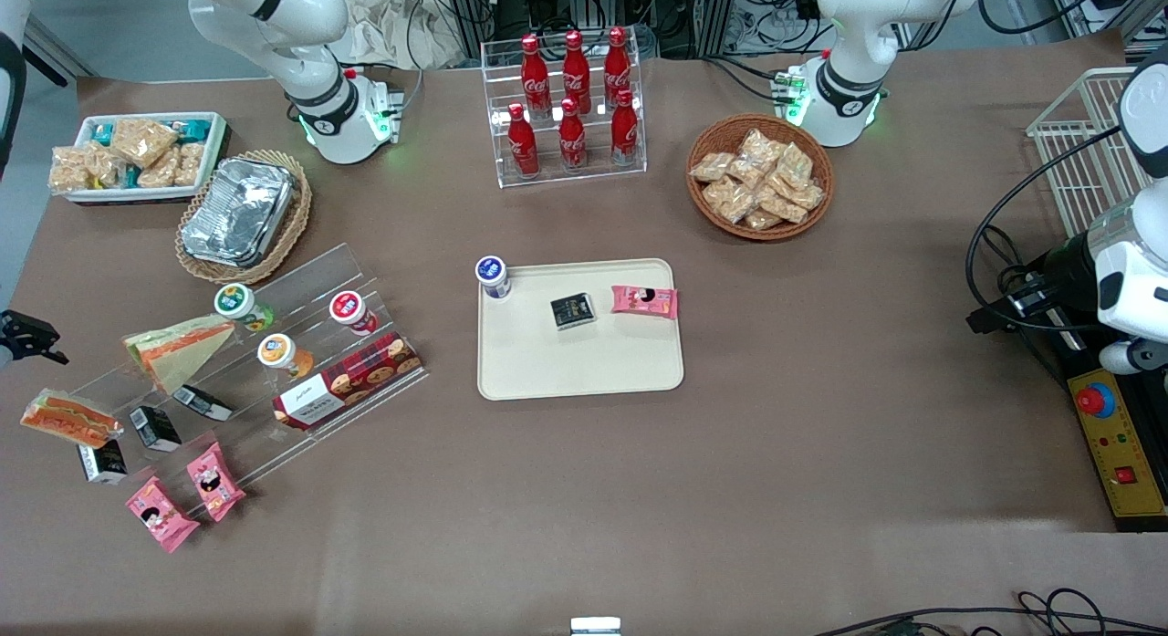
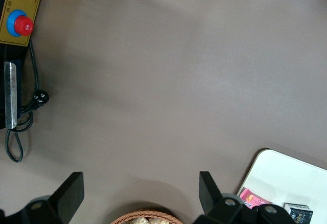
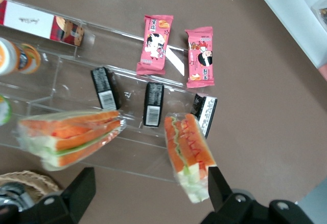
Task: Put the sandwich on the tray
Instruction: 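Lower the open right gripper over the front wrapped triangle sandwich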
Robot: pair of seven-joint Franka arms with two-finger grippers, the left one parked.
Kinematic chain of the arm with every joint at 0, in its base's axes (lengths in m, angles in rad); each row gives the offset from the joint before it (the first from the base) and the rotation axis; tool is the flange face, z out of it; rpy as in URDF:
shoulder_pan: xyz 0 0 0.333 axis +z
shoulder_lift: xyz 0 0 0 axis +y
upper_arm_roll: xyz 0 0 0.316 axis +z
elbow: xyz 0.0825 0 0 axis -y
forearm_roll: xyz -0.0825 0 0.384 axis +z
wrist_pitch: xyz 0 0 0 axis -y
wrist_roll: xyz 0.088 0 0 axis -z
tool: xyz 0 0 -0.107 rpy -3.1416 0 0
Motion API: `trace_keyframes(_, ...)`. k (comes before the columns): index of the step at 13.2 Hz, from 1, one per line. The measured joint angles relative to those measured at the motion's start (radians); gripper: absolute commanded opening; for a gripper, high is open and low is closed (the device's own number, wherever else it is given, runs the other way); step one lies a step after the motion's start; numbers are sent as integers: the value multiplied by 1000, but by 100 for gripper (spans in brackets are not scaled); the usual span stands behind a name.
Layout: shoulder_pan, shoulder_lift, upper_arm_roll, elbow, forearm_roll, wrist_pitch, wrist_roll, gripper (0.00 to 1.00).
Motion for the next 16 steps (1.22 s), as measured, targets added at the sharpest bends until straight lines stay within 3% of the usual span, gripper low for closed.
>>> trace_keyframes(9, -78, 168, 2, 131, 69, 7, -190, 98)
trace_keyframes(16, -89, 214, 6, 151, 75, 9, -234, 98)
